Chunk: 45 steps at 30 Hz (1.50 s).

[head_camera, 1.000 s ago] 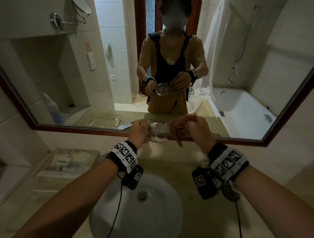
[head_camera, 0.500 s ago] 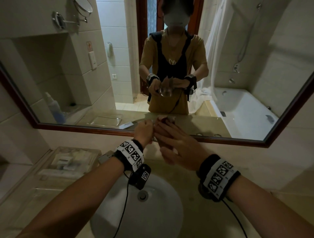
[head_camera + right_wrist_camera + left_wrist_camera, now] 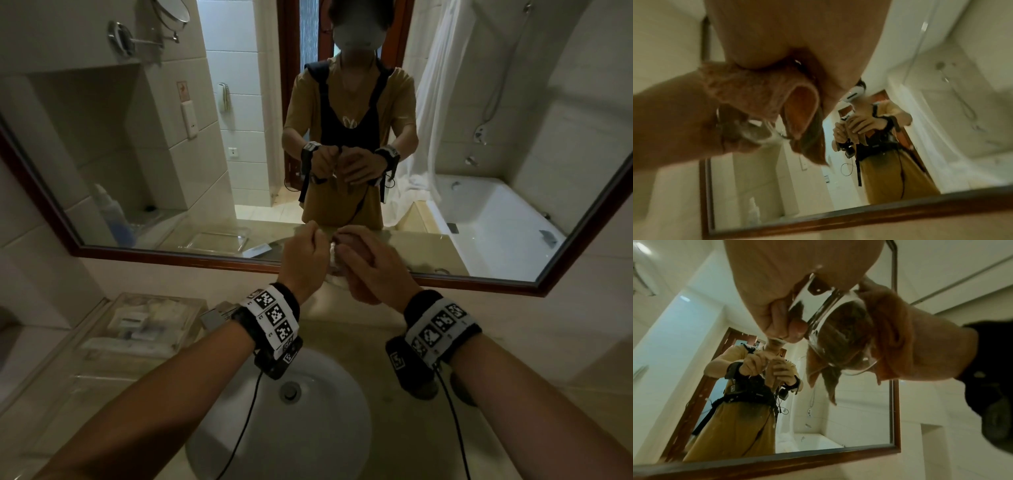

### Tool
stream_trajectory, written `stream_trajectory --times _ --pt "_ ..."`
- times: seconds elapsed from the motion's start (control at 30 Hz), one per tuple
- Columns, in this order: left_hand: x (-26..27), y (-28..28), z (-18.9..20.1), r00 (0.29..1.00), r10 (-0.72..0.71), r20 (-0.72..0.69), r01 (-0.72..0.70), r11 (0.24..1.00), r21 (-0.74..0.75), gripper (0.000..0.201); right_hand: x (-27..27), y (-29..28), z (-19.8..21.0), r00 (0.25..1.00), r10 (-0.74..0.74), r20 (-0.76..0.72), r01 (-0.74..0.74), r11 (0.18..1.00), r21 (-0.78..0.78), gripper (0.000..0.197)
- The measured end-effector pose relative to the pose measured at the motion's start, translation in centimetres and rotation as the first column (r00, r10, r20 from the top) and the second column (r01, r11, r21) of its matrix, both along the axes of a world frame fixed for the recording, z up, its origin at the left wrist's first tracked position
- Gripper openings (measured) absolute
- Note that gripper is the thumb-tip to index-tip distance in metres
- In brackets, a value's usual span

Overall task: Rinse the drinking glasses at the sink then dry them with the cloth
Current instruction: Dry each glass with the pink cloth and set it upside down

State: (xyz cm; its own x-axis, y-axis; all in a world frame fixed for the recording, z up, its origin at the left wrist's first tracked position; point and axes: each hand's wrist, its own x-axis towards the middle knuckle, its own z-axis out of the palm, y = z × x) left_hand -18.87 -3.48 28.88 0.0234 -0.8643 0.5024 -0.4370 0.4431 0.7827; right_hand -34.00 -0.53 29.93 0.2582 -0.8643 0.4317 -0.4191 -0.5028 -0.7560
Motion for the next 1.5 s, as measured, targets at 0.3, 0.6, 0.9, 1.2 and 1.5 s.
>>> stream_trajectory --times 0.3,0.6,0.9,1.2,1.5 --pt "-0.4 1.3 -0.3 0.93 -0.163 0.331 0.283 0.89 -0.357 0.034 -0.6 -1.9 -1.1 0.926 0.055 0.374 -0.29 0.737 0.61 0.047" --pt "-0.3 -0.4 -1.4 0.998 -0.018 -0.064 0.02 0.999 0.037 0.03 1.5 1.0 -3.4 0.795 -0.359 -0.489 0.009 0.812 -0.583 0.04" --pt "-0.3 0.1 -0.7 0.981 0.03 -0.191 0.04 0.934 0.354 0.028 -0.8 -0.3 -3.8 0.784 -0.363 -0.503 -0.102 0.725 -0.682 0.056" --pt "-0.9 0.9 -0.8 0.993 -0.109 0.035 0.114 0.967 -0.226 0.032 1.3 -0.2 -1.3 0.885 -0.208 0.416 0.012 0.904 0.427 0.024" --pt "0.2 1.0 -0.7 0.796 -0.3 0.525 0.539 0.746 -0.391 0.033 -1.2 1.3 -2.1 0.752 -0.256 0.607 -0.47 0.438 0.766 0.053"
